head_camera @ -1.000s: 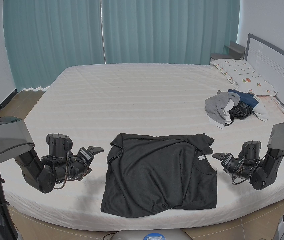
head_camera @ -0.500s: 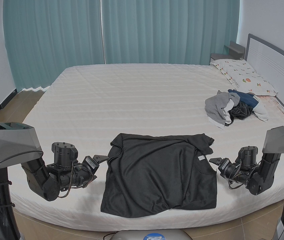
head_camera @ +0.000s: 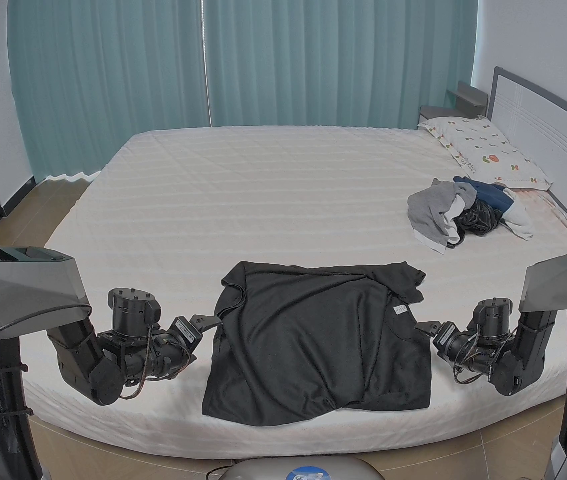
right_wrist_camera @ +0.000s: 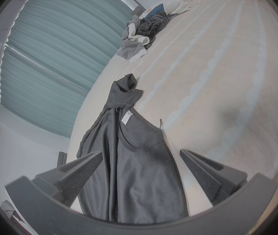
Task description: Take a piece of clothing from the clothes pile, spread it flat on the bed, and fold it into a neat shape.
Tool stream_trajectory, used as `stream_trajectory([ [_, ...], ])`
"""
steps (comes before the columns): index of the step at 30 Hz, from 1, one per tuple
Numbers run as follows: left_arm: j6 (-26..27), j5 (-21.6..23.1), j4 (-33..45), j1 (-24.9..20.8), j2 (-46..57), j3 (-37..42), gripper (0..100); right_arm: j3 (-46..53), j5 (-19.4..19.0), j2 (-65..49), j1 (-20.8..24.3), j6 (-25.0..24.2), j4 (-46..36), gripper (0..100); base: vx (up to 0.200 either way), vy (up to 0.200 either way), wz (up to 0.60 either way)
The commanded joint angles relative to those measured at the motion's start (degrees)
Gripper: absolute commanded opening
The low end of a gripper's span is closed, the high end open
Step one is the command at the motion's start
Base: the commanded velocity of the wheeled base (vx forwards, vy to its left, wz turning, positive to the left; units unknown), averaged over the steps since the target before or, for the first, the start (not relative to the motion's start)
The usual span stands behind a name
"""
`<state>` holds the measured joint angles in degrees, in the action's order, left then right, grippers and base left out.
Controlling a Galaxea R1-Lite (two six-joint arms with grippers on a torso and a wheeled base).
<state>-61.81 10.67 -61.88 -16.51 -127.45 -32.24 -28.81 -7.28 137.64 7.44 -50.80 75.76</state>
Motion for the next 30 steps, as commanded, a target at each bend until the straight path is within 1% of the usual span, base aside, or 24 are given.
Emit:
stream_trajectory([
  [1, 0.7, -0.2, 0.0, -0.7, -0.5, 0.6, 100, 0.0, 0.0, 0.2, 0.0, 0.0, 0.1, 100, 0.000, 0.000, 0.00],
  [5, 3.8, -0.2, 0.0, -2.4, -0.5, 2.6, 100, 0.0, 0.0, 0.2, 0.0, 0.0, 0.0, 100, 0.000, 0.000, 0.00],
  [6, 3.8, -0.2, 0.0, -2.4, -0.5, 2.6, 100, 0.0, 0.0, 0.2, 0.0, 0.0, 0.0, 100, 0.000, 0.000, 0.00],
  [8, 7.3, -0.3, 0.0, -3.7, -0.6, 4.8, 100, 0.0, 0.0, 0.2, 0.0, 0.0, 0.0, 100, 0.000, 0.000, 0.00],
  [9, 7.3, -0.3, 0.0, -3.7, -0.6, 4.8, 100, 0.0, 0.0, 0.2, 0.0, 0.0, 0.0, 100, 0.000, 0.000, 0.00],
  [10, 9.7, -0.4, 0.0, -4.3, -0.6, 6.3, 100, 0.1, 0.0, 0.2, 0.0, 0.0, 0.1, 100, 0.000, 0.000, 0.00],
  [12, 10.8, -0.5, 0.0, -4.5, -0.6, 7.0, 100, 0.1, 0.0, 0.2, 0.0, 0.0, 0.0, 100, 0.000, 0.000, 0.00],
  [13, 13.0, -0.6, 0.0, -4.9, -0.7, 8.3, 100, 0.1, 0.1, 0.3, 0.1, 0.1, 0.1, 100, 0.000, 0.000, 0.00],
  [15, 14.9, -0.7, 0.1, -5.3, -1.2, 9.0, 100, 0.1, 0.1, 0.3, 0.4, 0.1, 0.1, 100, 0.000, 0.000, 0.00],
  [16, 15.6, -1.0, 0.0, -5.6, -1.5, 9.1, 100, 0.1, 0.2, 0.3, 0.4, 0.2, 0.0, 100, 0.000, 0.000, 0.00],
  [17, 16.4, -2.2, 0.0, -6.1, -1.9, 9.1, 100, 0.1, 0.2, 0.3, 0.5, 0.2, 0.0, 100, 0.000, 0.000, 0.00],
  [20, 16.9, -6.4, 0.0, -7.6, -3.7, 8.4, 100, 0.4, 0.3, 0.3, 0.5, 0.2, 0.0, 100, 0.000, 0.000, 0.00],
  [22, 17.0, -7.9, -0.1, -8.9, -4.4, 8.2, 100, 0.8, 0.3, 0.3, 0.5, 0.2, 0.1, 100, 0.000, 0.000, 0.00],
  [30, 17.9, -8.6, 0.8, -10.0, -4.9, 6.1, 100, 0.8, 0.4, 0.3, 0.5, 0.2, 0.1, 100, 0.000, 0.000, 0.00],
])
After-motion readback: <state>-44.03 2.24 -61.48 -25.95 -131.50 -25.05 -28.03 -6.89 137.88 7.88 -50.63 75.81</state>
